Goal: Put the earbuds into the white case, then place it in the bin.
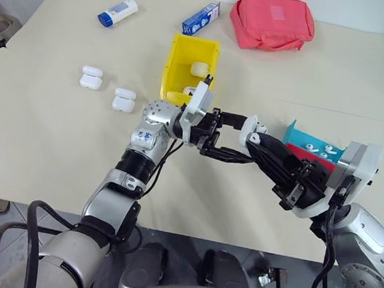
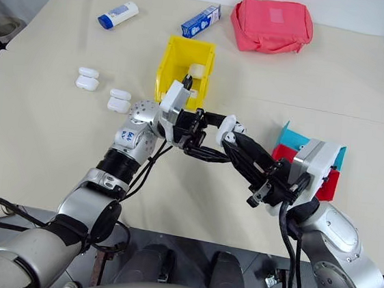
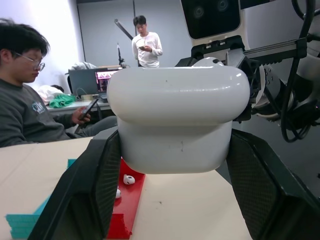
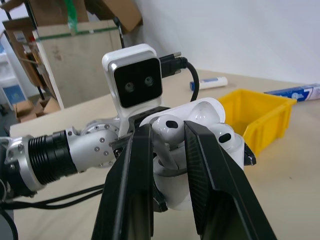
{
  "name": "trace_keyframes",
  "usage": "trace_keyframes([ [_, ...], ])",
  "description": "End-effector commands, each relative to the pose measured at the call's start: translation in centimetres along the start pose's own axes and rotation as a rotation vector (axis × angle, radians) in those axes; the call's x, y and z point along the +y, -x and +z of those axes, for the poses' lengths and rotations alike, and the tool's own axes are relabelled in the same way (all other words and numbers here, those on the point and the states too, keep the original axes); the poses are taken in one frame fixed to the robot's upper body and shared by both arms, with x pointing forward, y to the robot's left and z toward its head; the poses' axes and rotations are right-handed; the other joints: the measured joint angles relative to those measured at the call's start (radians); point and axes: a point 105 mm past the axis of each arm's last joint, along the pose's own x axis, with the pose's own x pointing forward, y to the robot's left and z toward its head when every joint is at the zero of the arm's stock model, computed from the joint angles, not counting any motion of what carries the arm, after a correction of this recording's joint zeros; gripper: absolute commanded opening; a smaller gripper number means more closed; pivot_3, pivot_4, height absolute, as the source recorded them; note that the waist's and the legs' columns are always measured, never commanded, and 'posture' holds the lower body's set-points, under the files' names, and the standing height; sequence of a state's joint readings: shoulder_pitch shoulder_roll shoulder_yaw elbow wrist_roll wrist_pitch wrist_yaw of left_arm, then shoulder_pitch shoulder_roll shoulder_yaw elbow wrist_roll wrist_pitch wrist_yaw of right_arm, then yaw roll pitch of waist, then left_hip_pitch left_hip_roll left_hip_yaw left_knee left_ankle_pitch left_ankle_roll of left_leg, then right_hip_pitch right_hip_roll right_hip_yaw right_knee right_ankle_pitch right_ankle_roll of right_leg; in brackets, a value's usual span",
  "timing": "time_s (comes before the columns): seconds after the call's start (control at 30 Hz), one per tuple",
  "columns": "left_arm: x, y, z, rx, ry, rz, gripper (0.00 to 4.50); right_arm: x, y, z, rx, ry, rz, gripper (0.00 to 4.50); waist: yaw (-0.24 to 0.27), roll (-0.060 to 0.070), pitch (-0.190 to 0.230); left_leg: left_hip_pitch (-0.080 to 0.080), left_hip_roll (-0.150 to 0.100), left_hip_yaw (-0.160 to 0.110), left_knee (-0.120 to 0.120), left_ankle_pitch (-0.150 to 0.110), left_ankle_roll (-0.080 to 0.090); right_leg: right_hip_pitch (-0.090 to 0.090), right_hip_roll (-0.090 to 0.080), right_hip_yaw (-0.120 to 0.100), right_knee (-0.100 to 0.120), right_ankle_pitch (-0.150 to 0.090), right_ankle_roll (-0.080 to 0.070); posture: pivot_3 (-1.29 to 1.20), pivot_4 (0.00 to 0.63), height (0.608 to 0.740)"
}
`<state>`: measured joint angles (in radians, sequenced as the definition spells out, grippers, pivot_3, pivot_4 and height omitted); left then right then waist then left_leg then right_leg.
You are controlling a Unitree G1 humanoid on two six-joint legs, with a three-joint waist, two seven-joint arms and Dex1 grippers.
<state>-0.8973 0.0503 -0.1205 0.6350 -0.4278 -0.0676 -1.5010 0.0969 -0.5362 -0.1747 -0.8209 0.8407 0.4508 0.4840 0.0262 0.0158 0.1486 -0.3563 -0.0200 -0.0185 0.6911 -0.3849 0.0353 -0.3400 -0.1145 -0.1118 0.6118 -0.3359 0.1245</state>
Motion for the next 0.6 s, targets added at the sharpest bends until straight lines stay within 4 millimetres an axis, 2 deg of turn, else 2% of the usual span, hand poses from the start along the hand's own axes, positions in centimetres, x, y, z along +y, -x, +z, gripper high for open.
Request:
trace_keyframes([
  [0.03,-0.44,-0.96,2.38,-0.061,-0.107,-0.101,2.80,-1.15,1.32,-2.56,0.168,0.007,-0.039,0.52,0.000,0.000,0.000,0.000,0.000,0.000,0.000,0.000,0.000,0.000,0.000,0.000,0.000,0.000,0.000,0.00,0.150,0.740],
  [0.37,-0.47,-0.58,2.24,-0.048,-0.126,-0.095,2.80,-2.00,2.09,-2.72,0.239,0.010,-0.037,0.52,0.001,0.000,0.000,0.000,0.001,0.000,0.000,0.000,0.000,0.000,0.000,0.000,0.000,0.000,0.000,0.00,0.150,0.740],
  [0.6,-0.86,-0.70,1.92,-0.040,-0.138,-0.111,2.80,-1.74,1.46,-2.65,0.282,0.014,0.008,0.52,0.001,-0.001,0.000,0.000,0.001,0.000,0.000,0.000,0.000,0.000,0.000,-0.001,-0.001,0.000,0.000,0.00,0.150,0.740],
])
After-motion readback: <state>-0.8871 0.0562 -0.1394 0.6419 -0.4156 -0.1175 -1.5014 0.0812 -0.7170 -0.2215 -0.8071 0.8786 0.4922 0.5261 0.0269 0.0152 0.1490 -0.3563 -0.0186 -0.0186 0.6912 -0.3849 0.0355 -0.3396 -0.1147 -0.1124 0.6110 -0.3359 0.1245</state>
